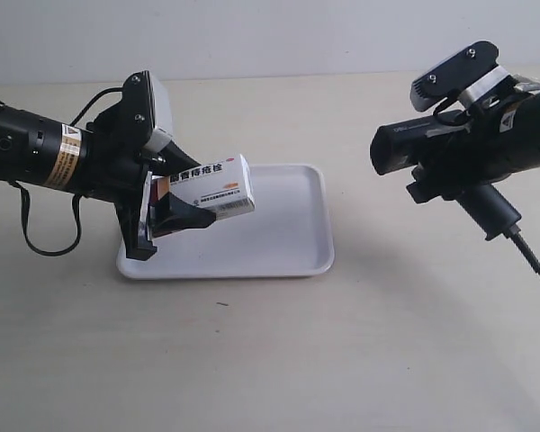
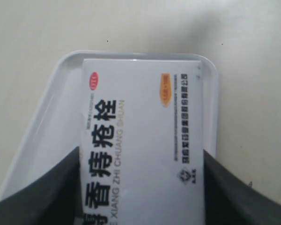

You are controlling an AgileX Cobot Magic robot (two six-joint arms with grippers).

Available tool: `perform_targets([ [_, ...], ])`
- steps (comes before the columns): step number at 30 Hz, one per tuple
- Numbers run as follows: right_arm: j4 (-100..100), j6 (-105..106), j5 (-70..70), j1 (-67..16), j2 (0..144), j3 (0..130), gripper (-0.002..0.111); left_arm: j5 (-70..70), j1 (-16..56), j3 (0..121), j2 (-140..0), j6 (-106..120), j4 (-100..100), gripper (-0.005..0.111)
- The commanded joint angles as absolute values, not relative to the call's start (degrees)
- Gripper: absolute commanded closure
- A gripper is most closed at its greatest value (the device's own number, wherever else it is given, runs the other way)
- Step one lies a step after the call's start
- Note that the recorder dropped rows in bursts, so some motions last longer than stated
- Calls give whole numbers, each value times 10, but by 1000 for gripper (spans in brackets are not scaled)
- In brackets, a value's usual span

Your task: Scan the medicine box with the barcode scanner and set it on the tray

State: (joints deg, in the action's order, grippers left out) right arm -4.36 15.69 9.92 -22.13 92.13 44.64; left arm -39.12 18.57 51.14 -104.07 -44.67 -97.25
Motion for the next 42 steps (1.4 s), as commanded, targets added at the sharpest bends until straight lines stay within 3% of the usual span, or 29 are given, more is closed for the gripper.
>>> perform_targets([
  [1,-52,177,86,-246,914,462,108,-390,184,515,-1041,-462,-973,107],
  [10,-52,126,65,-249,935,462,108,-347,185,515,-1061,-450,-924,107],
  [13,-50,84,40,-242,984,462,108,-326,185,517,-1106,-394,-807,107],
  [21,-45,14,-21,-219,1071,462,108,-300,189,563,-1200,-411,-781,104],
  [23,-45,13,-22,-219,1076,462,101,-283,189,563,-1201,-411,-781,87],
  [28,-45,13,-32,-219,1090,462,57,-306,189,563,-1201,-440,-783,5],
  [30,-45,13,-32,-219,1090,462,44,-325,189,563,-1198,-441,-787,2],
  [35,-45,-26,-34,-219,1090,462,30,-336,189,563,-1169,-451,-795,2],
  [42,-52,-41,-12,-219,1064,462,26,-333,188,563,-1076,-594,-914,2],
])
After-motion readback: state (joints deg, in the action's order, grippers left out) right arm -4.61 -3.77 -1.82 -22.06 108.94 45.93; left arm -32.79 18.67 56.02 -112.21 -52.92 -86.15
